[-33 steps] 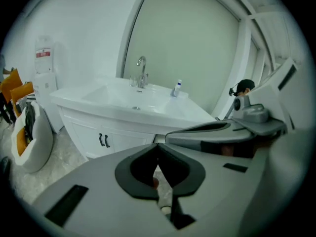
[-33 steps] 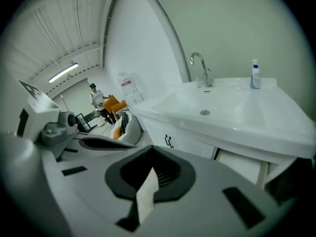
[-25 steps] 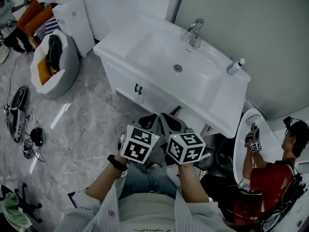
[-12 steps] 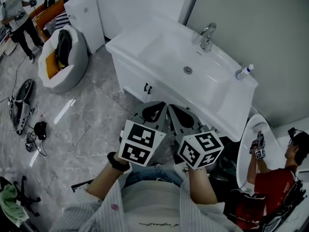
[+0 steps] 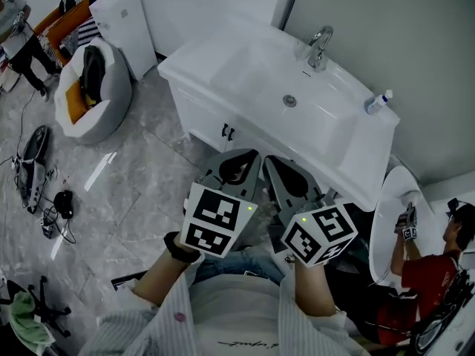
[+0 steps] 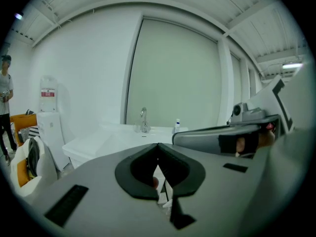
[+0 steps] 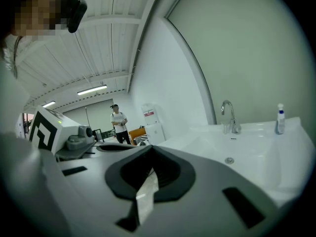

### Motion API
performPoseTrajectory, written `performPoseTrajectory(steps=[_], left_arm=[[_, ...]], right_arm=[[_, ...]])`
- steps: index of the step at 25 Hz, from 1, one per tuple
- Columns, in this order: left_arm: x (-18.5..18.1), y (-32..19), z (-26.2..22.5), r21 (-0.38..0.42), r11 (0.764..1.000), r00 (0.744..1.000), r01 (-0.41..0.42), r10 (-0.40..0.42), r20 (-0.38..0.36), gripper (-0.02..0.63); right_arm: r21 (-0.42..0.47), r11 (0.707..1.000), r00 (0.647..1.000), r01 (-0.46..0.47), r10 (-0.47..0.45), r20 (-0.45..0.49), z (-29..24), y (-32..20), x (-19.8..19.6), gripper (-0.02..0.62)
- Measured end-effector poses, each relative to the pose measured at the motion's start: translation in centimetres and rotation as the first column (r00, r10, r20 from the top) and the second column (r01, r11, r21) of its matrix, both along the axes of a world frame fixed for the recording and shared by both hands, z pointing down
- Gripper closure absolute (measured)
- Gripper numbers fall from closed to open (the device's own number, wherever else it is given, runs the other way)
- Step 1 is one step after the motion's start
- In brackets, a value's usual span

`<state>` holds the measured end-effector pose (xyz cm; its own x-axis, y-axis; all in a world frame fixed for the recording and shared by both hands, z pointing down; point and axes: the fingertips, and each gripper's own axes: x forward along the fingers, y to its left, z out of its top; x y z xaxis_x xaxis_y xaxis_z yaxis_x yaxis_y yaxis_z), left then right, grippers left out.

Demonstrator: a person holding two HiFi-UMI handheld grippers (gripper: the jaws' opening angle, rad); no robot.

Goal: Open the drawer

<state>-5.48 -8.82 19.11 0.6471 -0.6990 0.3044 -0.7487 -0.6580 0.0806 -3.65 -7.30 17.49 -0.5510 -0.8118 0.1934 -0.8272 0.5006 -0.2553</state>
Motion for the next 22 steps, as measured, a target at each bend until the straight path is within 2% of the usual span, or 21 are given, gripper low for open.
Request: performPoseTrajectory(steps=[9,22], left_arm=[[0.7,-0.8,0.4,-0.016,0.999,0.999,-0.040,0.040,0.000,0.589],[2.1,-1.4,0.8,-0.036,0.996,0.997,-0.082,0.082,-0.006,0.589]], right_arm=[[-0.017,0.998,0.998,-0.058,0.058,-0.007,0.4,-0.8,1.1,0.588],[-0.034,0.995,0.995,-0.094,0.092,-0.042,0.9,-1.1,2.0,0.588]])
